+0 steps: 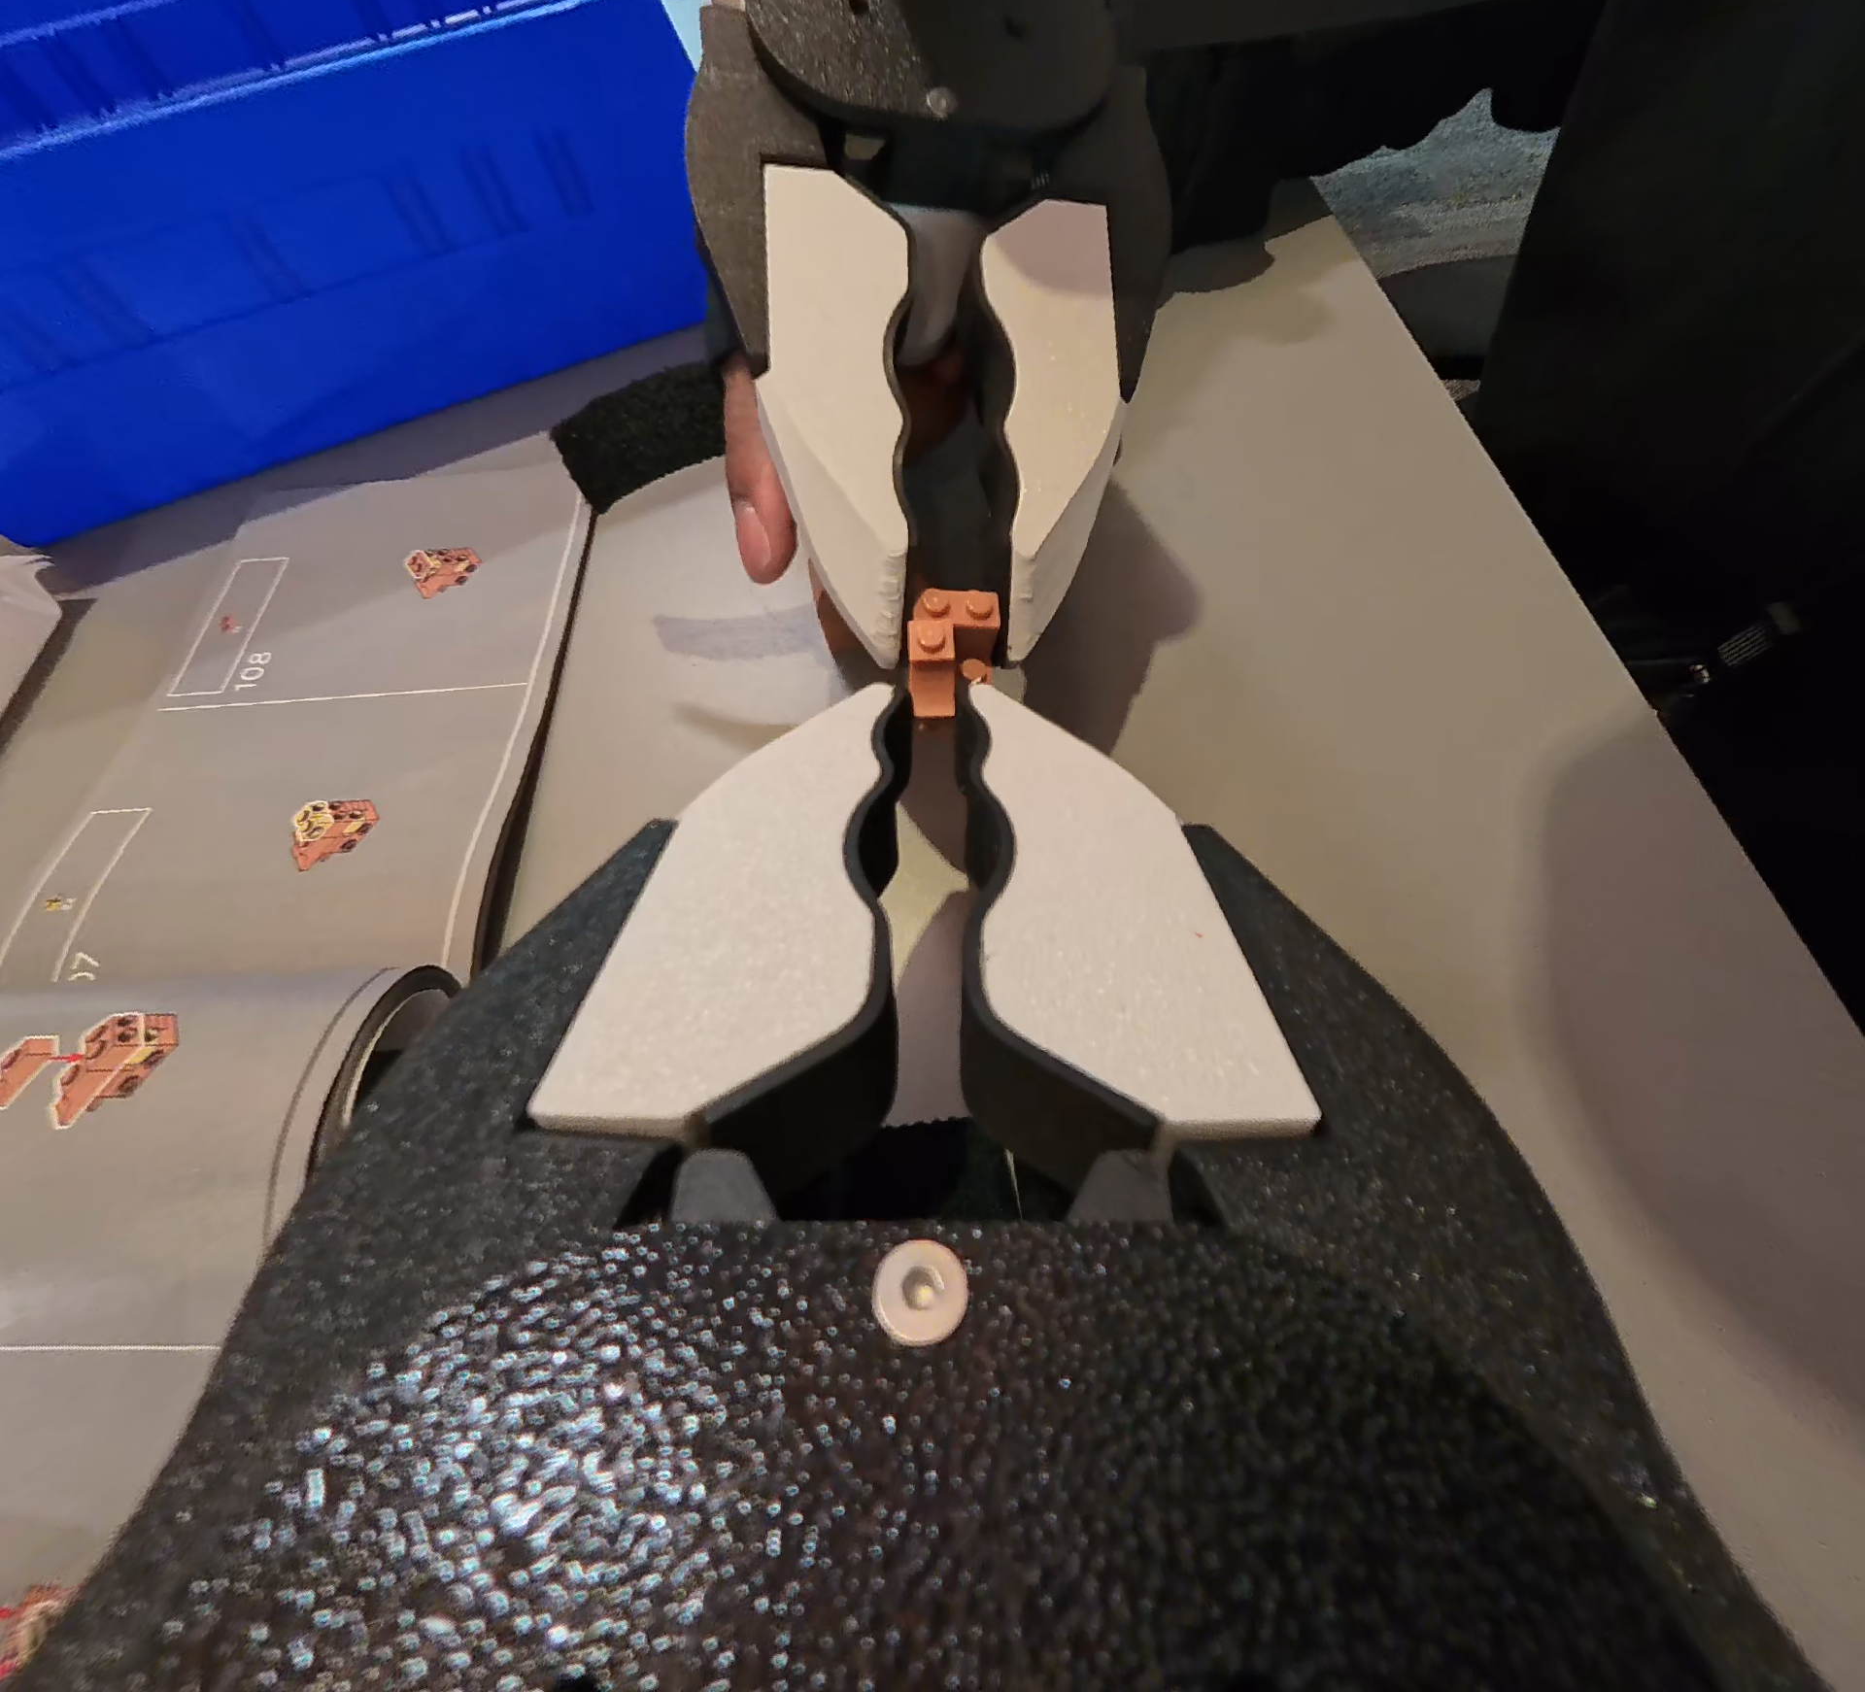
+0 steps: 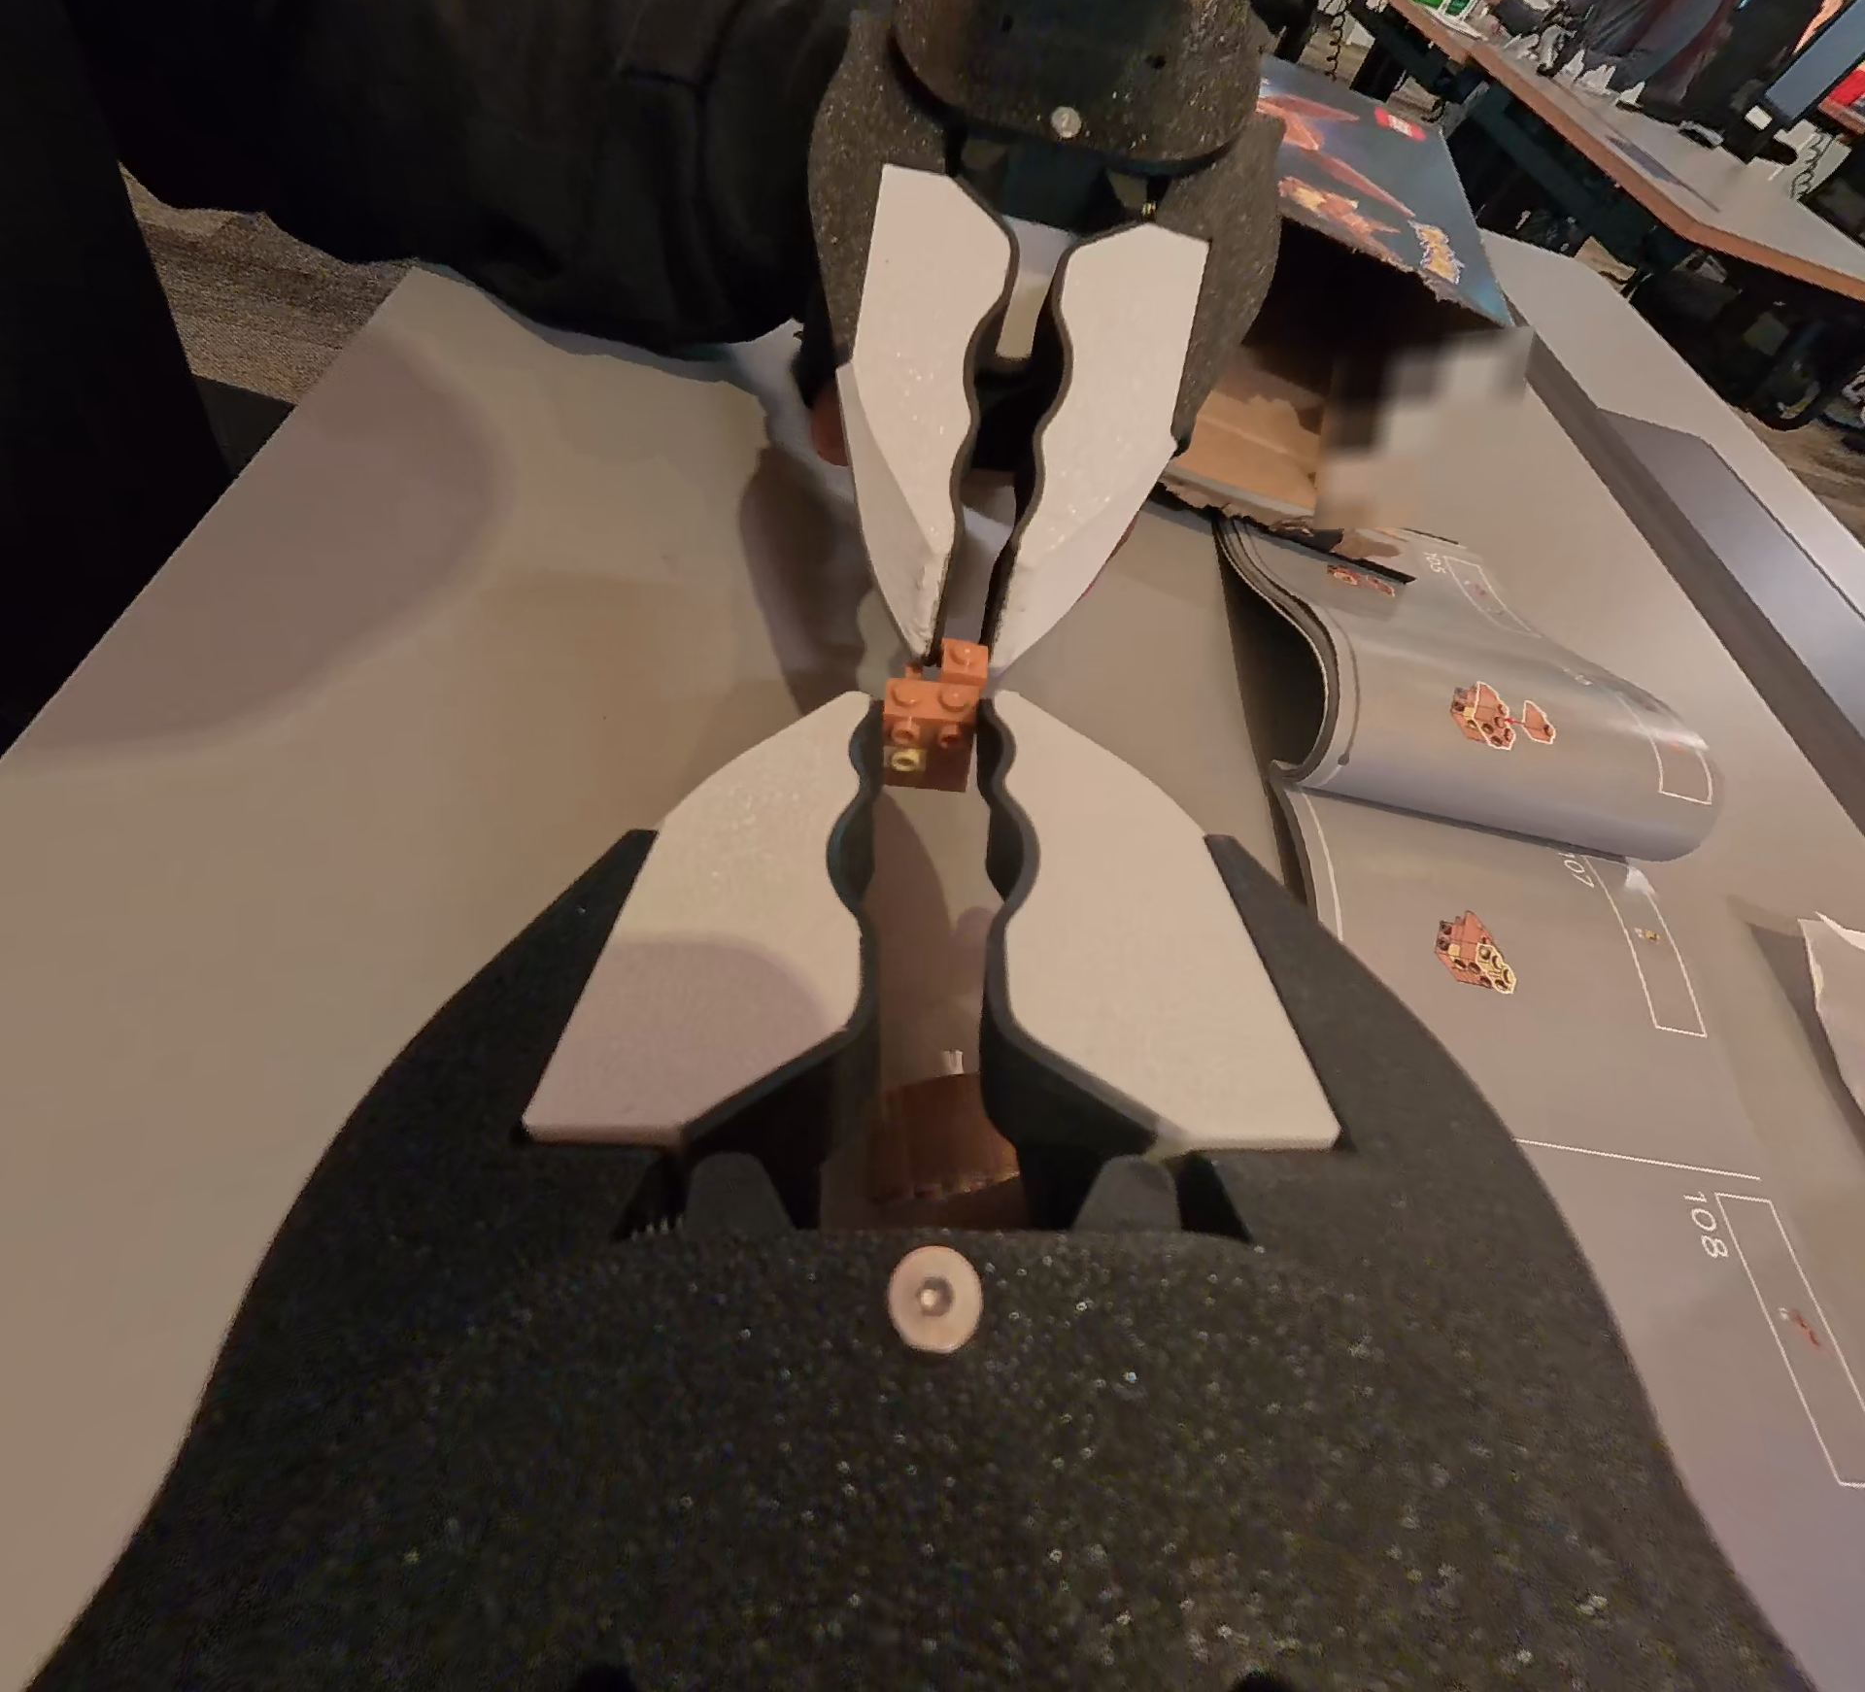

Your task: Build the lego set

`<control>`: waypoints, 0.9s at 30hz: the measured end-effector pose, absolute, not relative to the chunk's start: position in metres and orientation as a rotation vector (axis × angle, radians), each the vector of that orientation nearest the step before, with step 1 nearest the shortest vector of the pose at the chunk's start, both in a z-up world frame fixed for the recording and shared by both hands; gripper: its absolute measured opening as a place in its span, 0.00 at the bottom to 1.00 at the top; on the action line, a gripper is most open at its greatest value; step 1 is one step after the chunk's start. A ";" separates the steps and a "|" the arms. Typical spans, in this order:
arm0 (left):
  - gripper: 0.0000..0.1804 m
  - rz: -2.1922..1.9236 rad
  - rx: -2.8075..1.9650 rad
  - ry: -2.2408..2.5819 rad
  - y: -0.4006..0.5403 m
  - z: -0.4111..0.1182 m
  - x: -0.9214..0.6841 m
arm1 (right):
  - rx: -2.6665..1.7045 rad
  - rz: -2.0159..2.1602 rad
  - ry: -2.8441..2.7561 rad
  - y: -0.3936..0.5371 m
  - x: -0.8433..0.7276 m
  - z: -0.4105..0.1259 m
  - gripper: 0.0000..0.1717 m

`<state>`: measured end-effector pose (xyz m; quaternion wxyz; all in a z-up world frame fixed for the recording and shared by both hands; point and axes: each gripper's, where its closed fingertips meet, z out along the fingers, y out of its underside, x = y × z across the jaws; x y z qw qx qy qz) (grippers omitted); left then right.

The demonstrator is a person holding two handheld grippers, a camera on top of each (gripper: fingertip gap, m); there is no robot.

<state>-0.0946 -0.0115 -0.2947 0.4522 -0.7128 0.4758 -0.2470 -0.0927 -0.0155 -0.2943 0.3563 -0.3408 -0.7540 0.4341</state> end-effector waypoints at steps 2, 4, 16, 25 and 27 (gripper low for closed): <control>0.04 -0.578 -1.765 1.193 -0.011 -0.296 -0.095 | -0.886 1.112 -1.949 -0.015 -0.093 -0.295 0.10; 0.04 -0.534 -1.773 1.220 -0.012 -0.298 -0.096 | -0.890 1.100 -1.957 -0.016 -0.094 -0.297 0.10; 0.04 -0.460 -1.794 1.265 -0.012 -0.304 -0.097 | -0.874 1.060 -1.957 -0.017 -0.095 -0.300 0.10; 0.04 -0.476 -1.807 1.296 -0.015 -0.309 -0.095 | -0.817 0.996 -1.996 -0.021 -0.093 -0.305 0.10; 0.04 -0.481 -1.804 1.296 -0.016 -0.308 -0.094 | -0.808 0.999 -1.998 -0.022 -0.093 -0.304 0.10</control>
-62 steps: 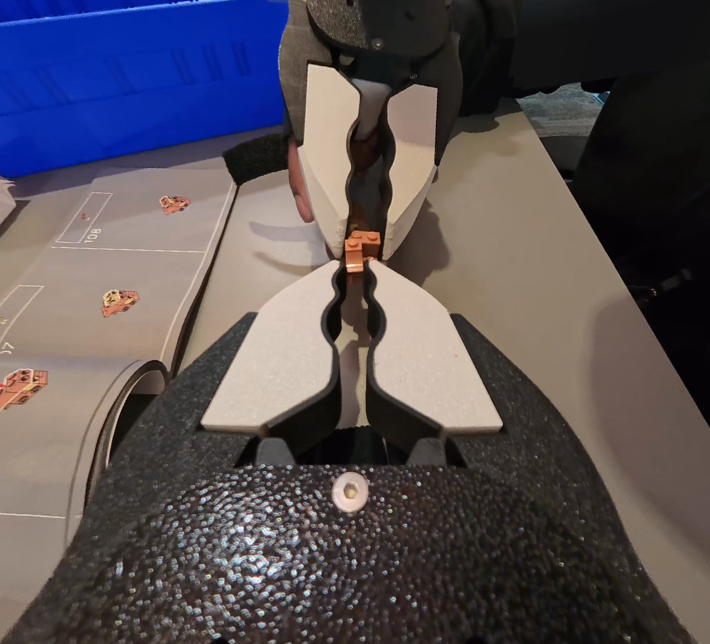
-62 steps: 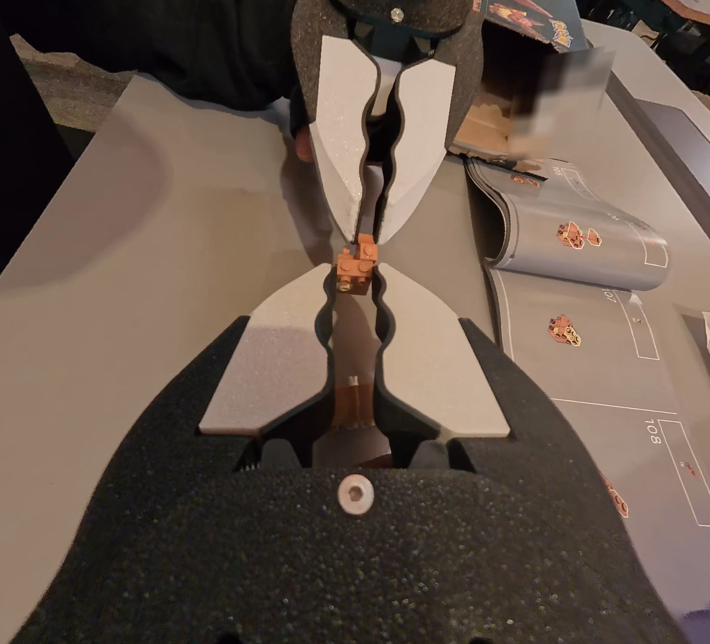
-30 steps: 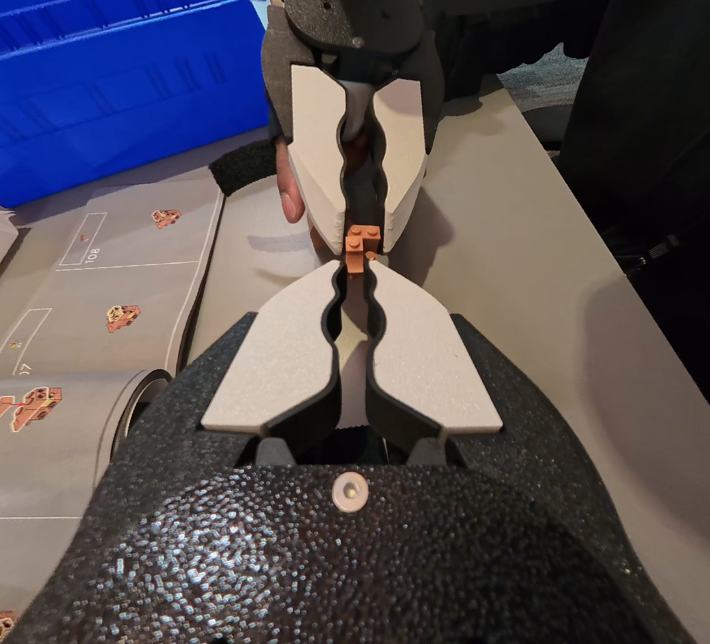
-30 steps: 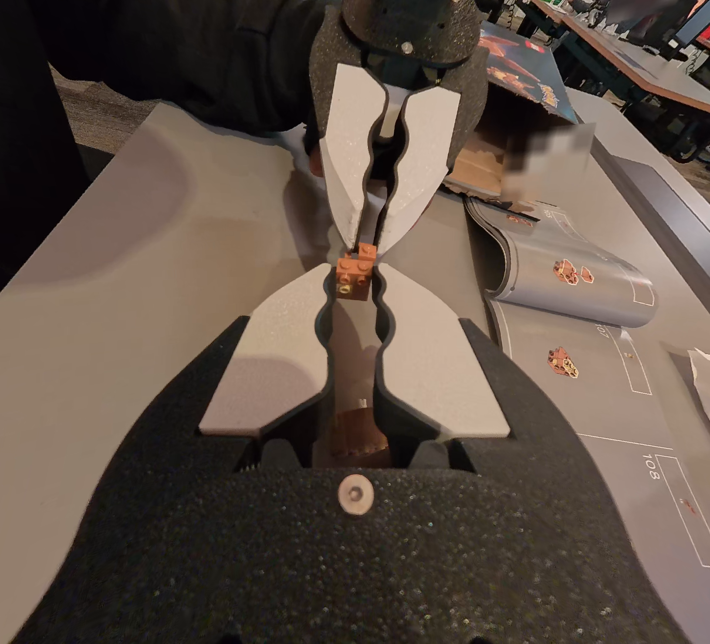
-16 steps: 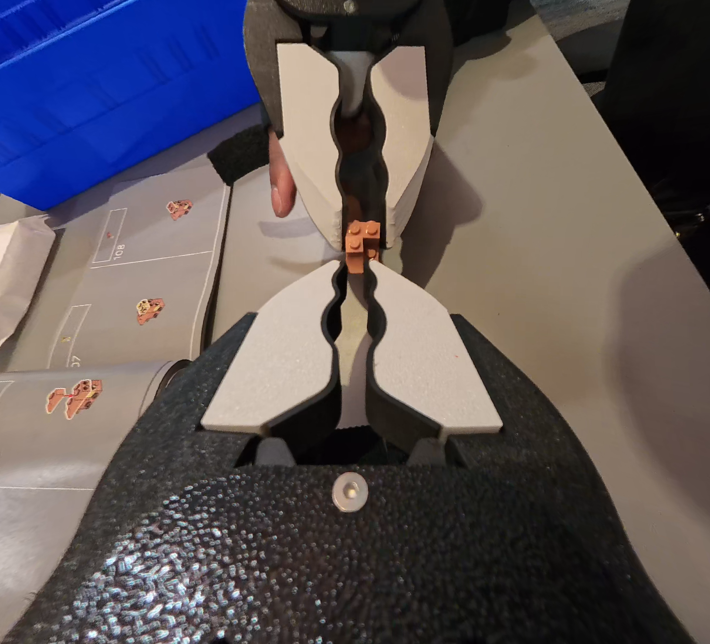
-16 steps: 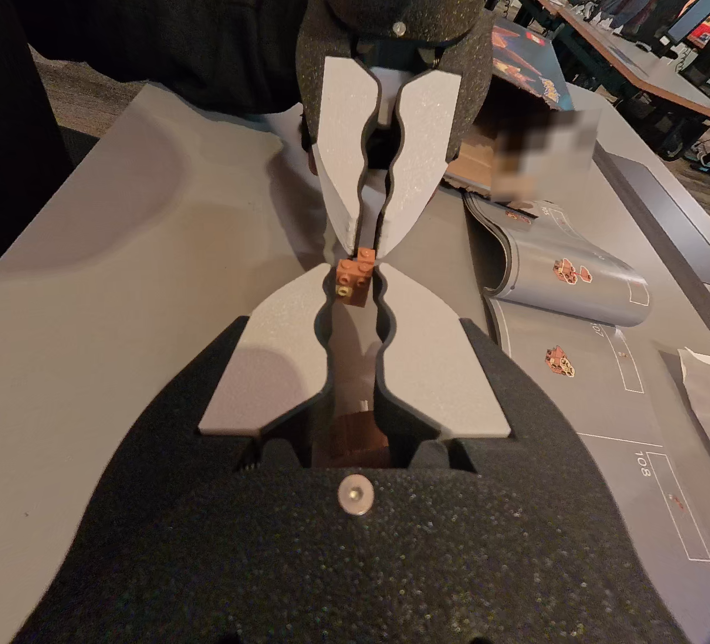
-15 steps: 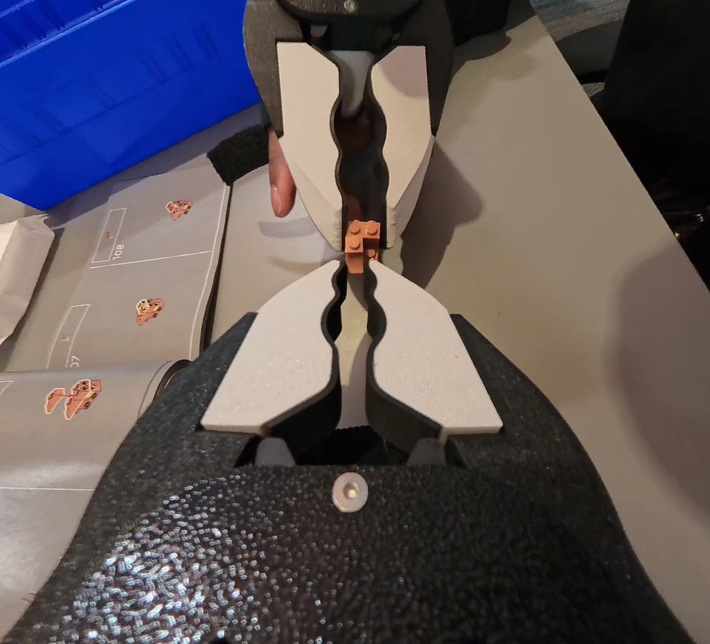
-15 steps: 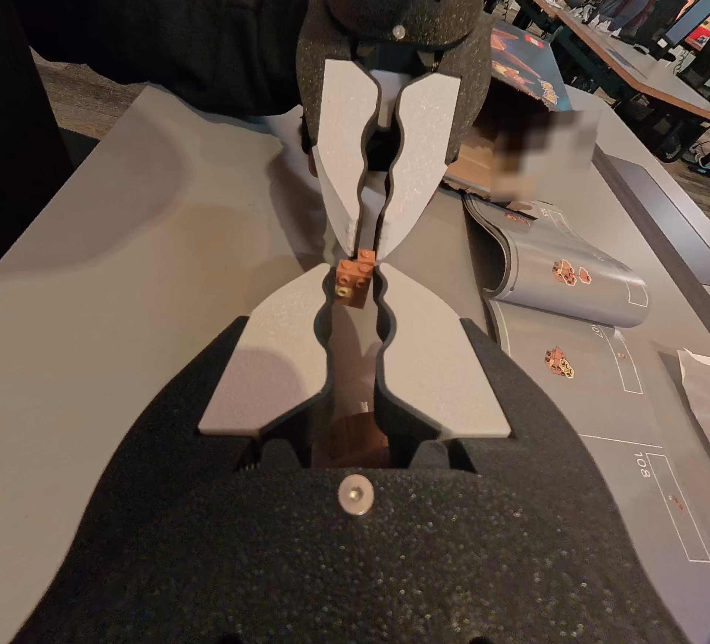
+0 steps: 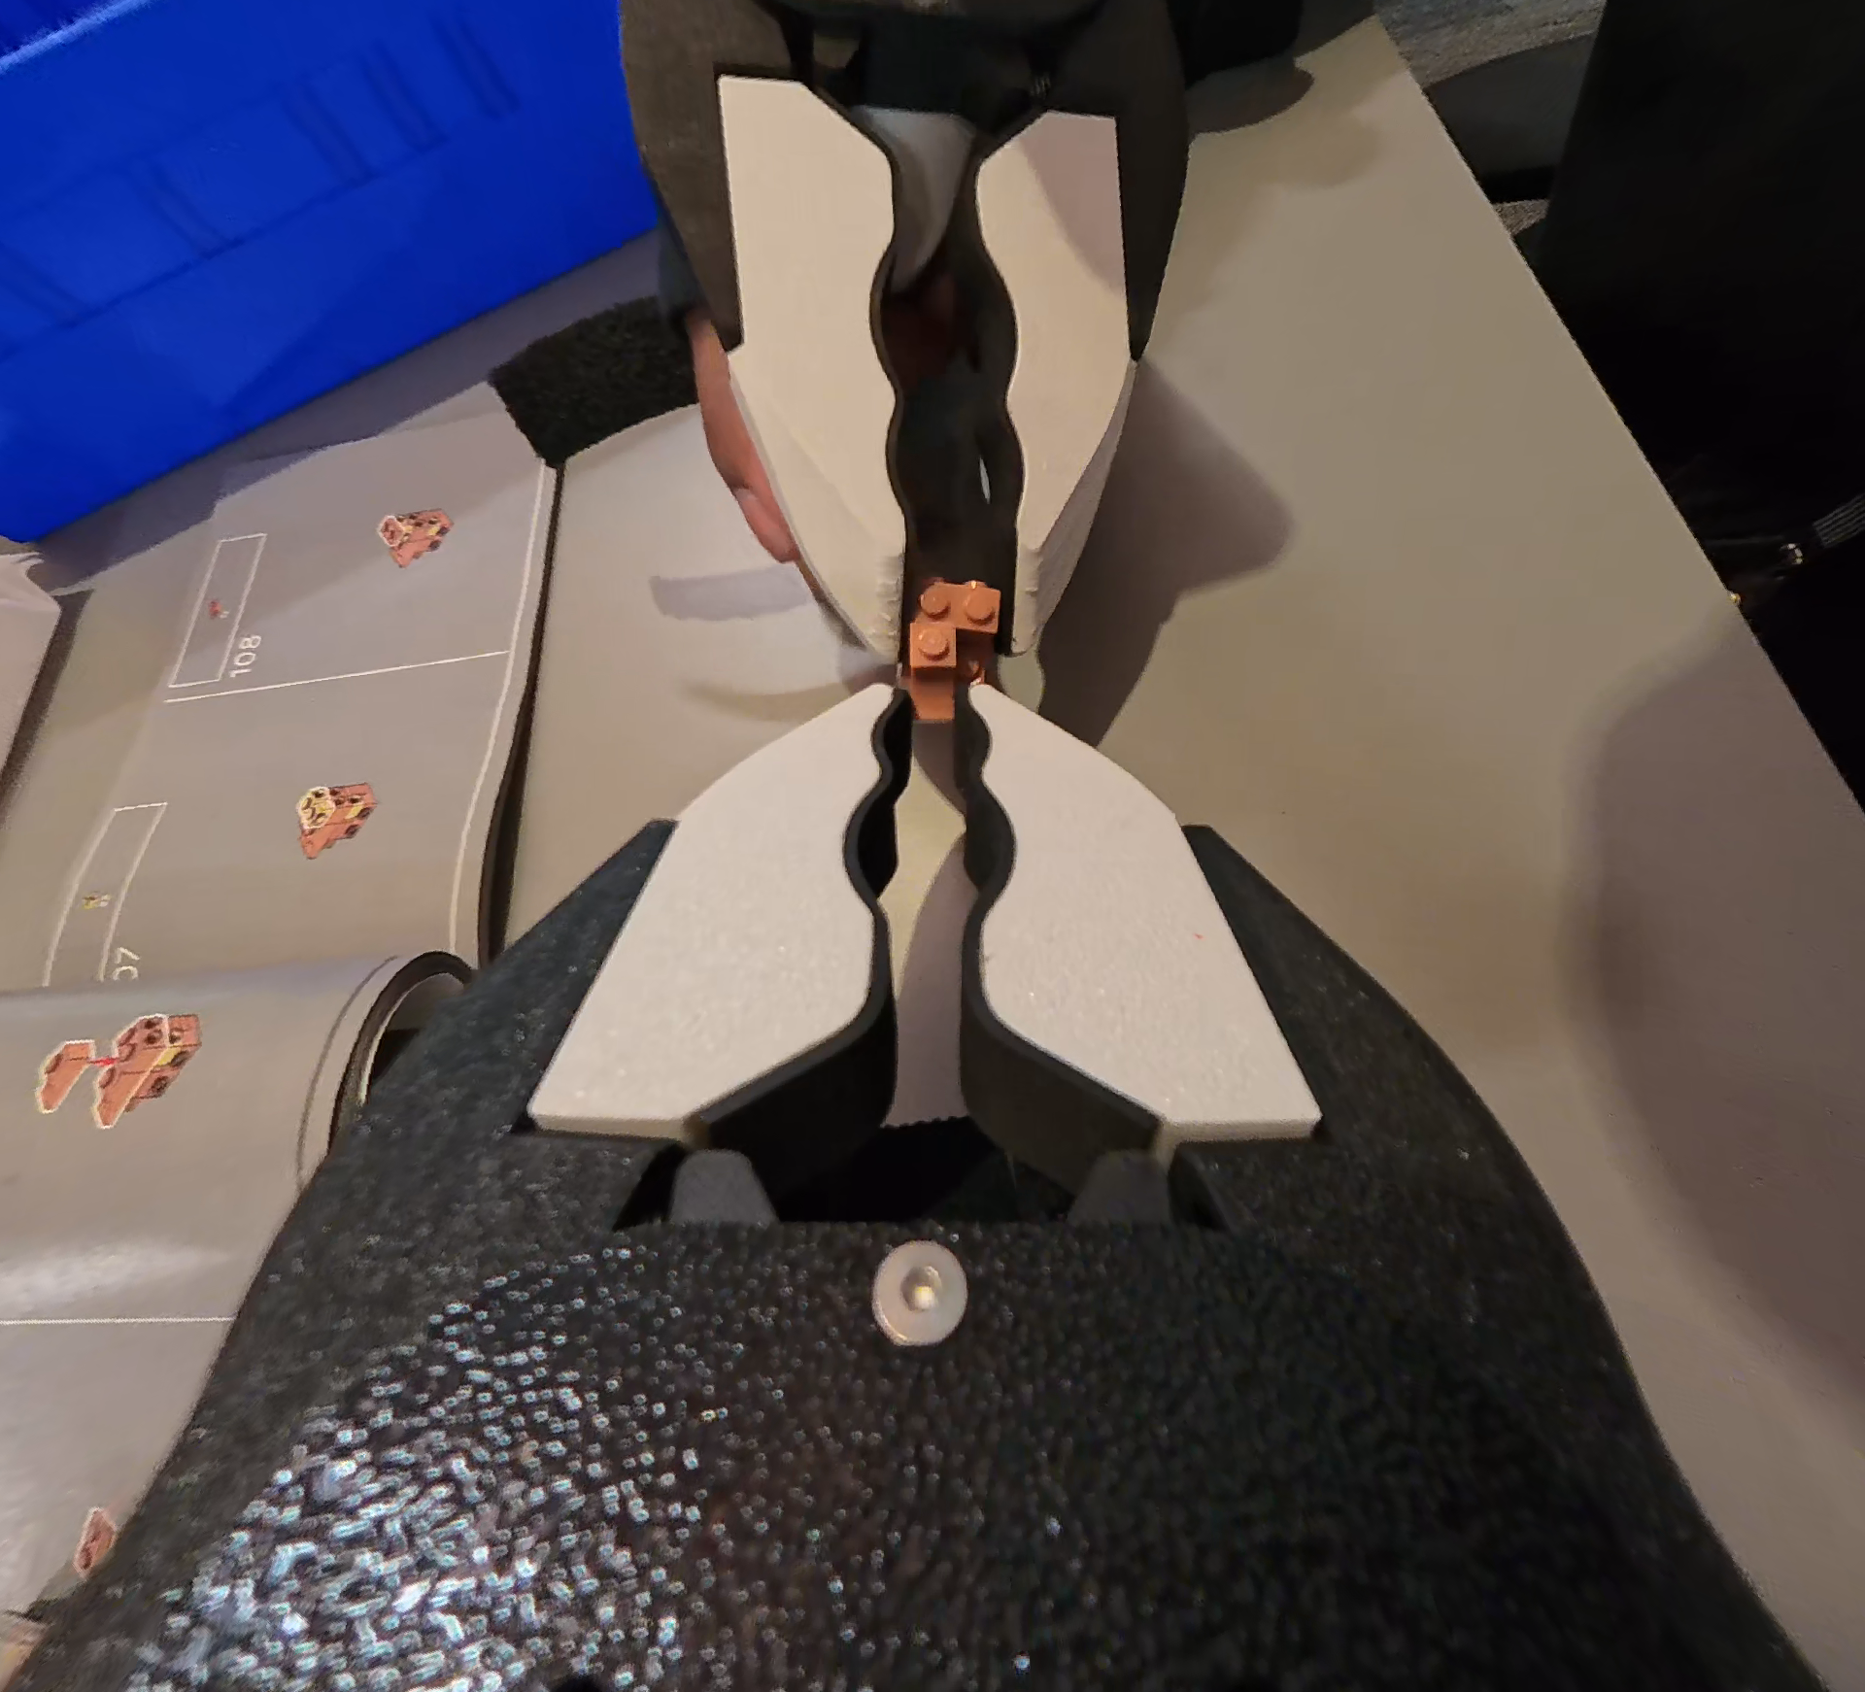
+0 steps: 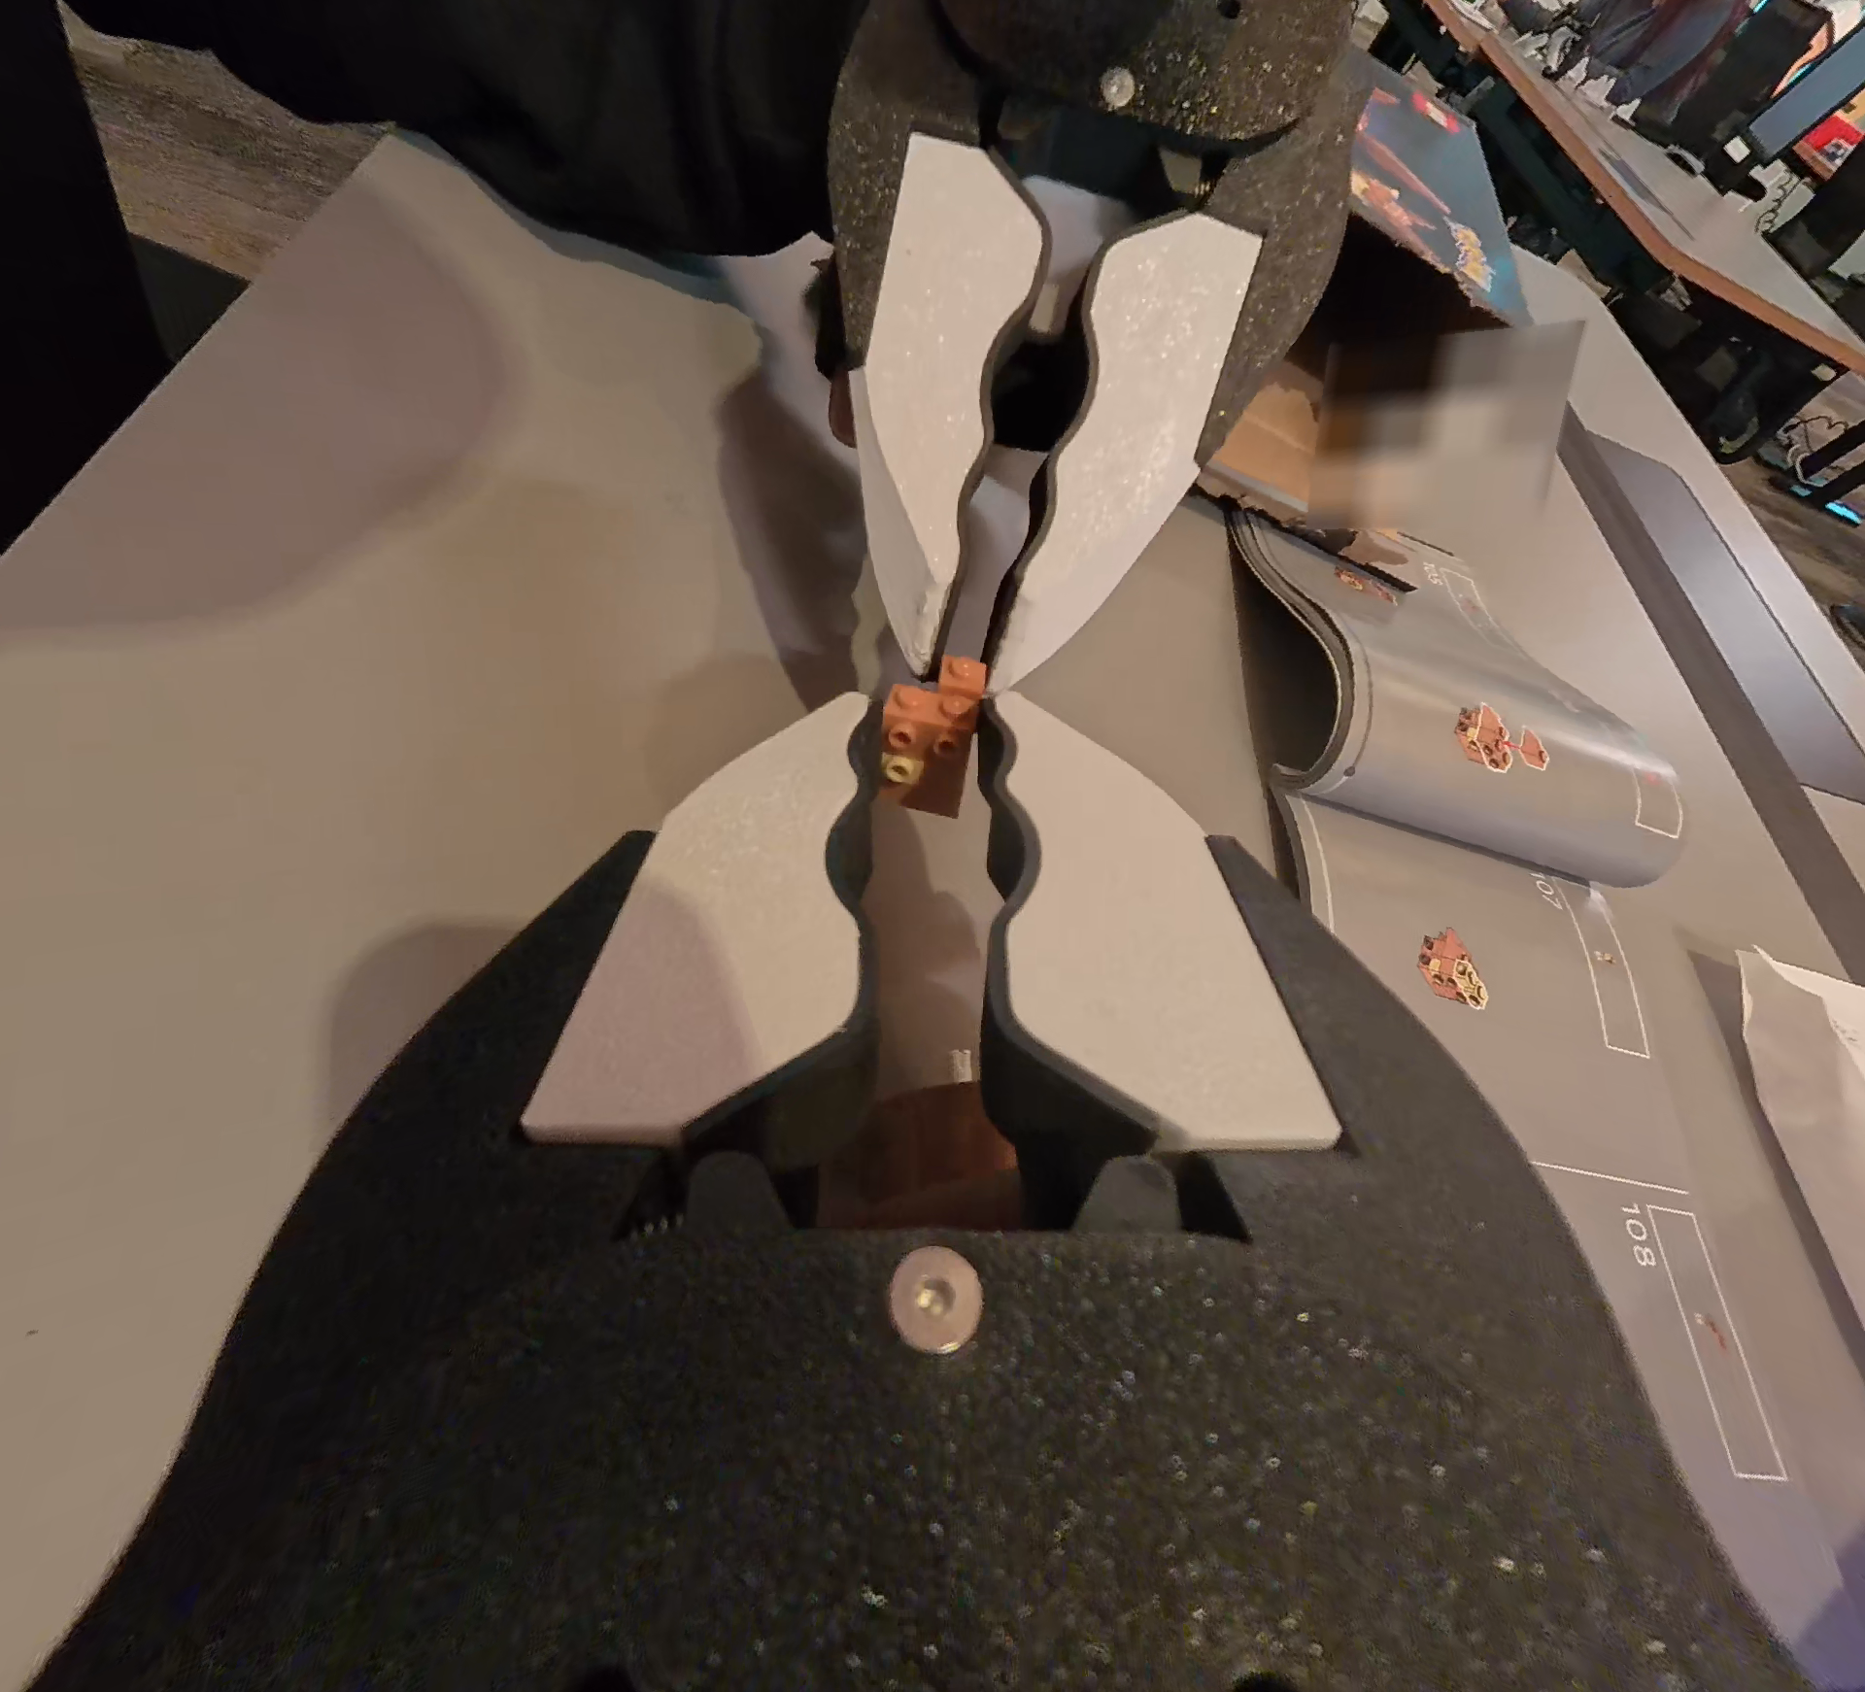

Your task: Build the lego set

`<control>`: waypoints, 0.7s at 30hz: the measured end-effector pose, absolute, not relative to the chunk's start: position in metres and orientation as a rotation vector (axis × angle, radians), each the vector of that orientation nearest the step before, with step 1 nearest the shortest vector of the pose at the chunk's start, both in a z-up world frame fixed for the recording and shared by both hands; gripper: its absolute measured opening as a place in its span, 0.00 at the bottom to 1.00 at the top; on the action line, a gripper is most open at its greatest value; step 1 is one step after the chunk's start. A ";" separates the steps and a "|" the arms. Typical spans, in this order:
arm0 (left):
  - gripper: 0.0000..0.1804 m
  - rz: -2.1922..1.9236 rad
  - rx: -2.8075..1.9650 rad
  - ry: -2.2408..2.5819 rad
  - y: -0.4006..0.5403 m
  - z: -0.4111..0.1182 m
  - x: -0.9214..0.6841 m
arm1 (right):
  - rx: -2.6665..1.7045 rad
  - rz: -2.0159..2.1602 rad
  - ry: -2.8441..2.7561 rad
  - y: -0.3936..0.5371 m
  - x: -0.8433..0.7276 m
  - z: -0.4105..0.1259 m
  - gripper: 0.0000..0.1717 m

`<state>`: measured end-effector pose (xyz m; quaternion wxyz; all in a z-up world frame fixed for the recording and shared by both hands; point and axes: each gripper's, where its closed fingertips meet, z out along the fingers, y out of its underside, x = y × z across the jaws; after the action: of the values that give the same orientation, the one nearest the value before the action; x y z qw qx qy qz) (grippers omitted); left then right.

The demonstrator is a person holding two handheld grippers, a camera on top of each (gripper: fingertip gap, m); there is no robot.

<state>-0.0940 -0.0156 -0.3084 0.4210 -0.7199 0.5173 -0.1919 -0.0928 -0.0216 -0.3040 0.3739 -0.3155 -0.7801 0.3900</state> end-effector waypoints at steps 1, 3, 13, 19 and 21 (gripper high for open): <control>0.04 -0.477 -1.803 1.286 -0.014 -0.308 -0.094 | -0.813 0.998 -1.990 -0.020 -0.093 -0.303 0.10; 0.04 -0.492 -1.792 1.264 -0.013 -0.304 -0.094 | -0.822 1.027 -1.972 -0.020 -0.093 -0.300 0.10; 0.08 -0.527 -1.730 1.186 -0.011 -0.287 -0.093 | -0.873 1.221 -1.904 -0.021 -0.091 -0.283 0.10; 0.08 -0.528 -1.709 1.169 -0.010 -0.282 -0.093 | -0.895 1.293 -1.874 -0.021 -0.090 -0.278 0.10; 0.08 -0.532 -1.700 1.163 -0.010 -0.280 -0.093 | -0.901 1.320 -1.863 -0.021 -0.090 -0.276 0.10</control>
<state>-0.0928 -0.0105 -0.2796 0.4857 -0.6985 0.4779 -0.2187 -0.0896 -0.0210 -0.2760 0.3365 -0.3458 -0.7147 0.5064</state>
